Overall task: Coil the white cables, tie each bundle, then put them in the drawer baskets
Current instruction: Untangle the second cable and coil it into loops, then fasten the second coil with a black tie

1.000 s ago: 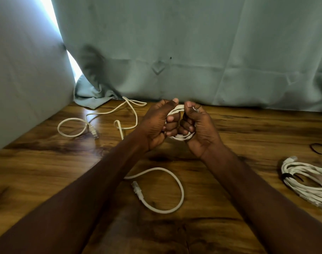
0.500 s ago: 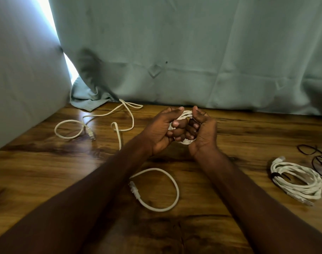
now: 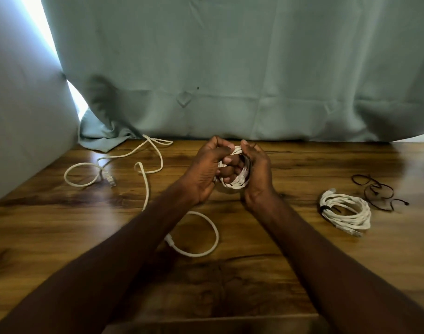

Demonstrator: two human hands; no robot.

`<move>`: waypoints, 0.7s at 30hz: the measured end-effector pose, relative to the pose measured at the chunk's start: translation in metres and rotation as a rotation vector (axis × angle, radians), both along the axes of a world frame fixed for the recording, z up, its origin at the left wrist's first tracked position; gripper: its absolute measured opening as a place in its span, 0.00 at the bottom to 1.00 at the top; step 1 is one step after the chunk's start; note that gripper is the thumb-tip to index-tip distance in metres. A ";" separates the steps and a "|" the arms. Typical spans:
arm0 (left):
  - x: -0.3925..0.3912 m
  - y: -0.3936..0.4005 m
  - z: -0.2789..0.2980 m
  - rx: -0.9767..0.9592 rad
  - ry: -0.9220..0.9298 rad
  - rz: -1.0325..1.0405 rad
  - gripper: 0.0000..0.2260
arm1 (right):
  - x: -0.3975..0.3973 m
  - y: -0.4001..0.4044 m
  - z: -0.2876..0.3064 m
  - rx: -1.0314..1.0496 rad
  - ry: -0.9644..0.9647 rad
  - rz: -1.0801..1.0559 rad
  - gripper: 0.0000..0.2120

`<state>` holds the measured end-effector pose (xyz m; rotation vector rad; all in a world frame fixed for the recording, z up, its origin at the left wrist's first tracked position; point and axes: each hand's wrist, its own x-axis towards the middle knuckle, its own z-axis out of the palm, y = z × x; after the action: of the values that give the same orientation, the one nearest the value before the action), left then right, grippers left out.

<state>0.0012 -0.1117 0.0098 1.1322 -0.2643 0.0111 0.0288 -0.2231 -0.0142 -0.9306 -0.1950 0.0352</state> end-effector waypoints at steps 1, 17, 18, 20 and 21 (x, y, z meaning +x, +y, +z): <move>-0.003 -0.005 0.002 0.013 -0.029 -0.001 0.07 | -0.004 -0.006 0.002 0.000 -0.017 0.027 0.11; -0.006 -0.156 0.006 0.209 -0.155 -0.067 0.03 | -0.017 -0.282 0.027 -1.204 -0.024 -1.125 0.10; -0.004 -0.155 0.004 0.207 -0.151 -0.064 0.03 | -0.014 -0.294 0.024 -1.264 0.039 -1.113 0.11; 0.000 -0.149 0.002 0.198 -0.156 -0.059 0.03 | -0.003 -0.306 0.021 -1.345 0.106 -1.056 0.12; 0.002 -0.145 0.000 0.197 -0.152 -0.056 0.03 | 0.003 -0.308 0.022 -1.391 0.125 -1.024 0.11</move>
<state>0.0031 -0.2569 0.0101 1.3216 -0.4397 0.0214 0.0318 -0.5309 0.0080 -2.3067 0.5269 -0.8097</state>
